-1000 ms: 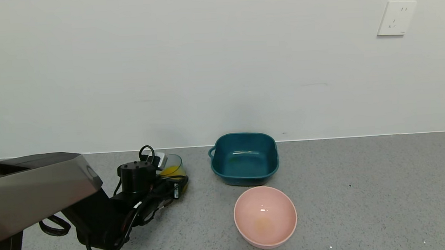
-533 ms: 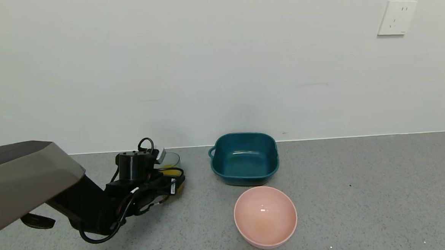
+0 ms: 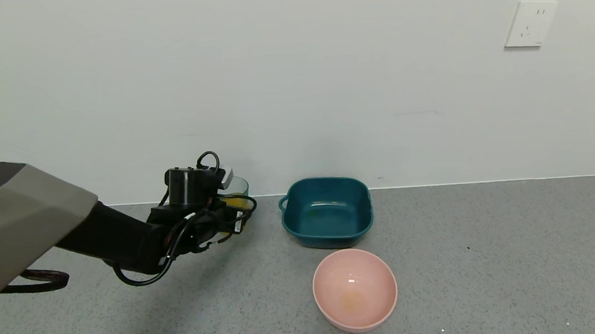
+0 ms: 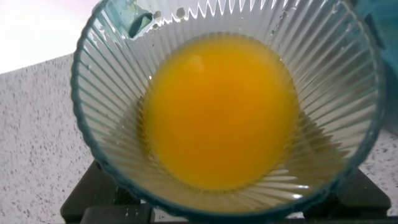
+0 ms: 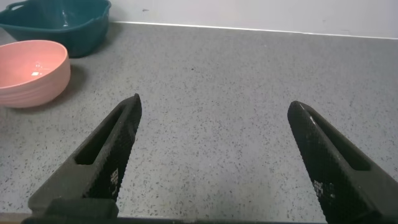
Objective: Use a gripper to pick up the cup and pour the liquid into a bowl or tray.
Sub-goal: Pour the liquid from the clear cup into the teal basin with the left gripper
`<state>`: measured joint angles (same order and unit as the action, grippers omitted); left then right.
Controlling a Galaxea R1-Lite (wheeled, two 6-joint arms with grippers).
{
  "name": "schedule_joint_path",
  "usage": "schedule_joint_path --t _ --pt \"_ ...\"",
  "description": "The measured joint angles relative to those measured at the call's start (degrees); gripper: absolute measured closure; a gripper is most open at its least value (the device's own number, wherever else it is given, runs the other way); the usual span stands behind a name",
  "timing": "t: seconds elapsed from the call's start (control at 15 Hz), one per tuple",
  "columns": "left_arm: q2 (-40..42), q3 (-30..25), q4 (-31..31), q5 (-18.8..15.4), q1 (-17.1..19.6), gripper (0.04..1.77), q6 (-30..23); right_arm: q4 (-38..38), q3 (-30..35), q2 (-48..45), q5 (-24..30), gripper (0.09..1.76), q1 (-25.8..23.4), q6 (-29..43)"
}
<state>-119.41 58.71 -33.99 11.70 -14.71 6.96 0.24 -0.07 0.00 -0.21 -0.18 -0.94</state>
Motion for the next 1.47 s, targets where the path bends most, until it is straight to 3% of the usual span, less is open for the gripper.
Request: schedule_joint_path --t 0.47,0.93,1.47 --pt "0.2 13.2 12.4 5.5 -5.3 0.52 3.8 0.0 0.0 0.0 0.0 0.14 0.0 0.0" --pt "-3.4 18.4 12.9 11.4 -8.9 0.52 14.7 0.0 0.0 0.0 0.0 0.14 0.0 0.0" --pt "-4.9 23.8 16.1 14.0 -10.6 0.52 23.1 0.0 0.0 0.0 0.0 0.14 0.0 0.0"
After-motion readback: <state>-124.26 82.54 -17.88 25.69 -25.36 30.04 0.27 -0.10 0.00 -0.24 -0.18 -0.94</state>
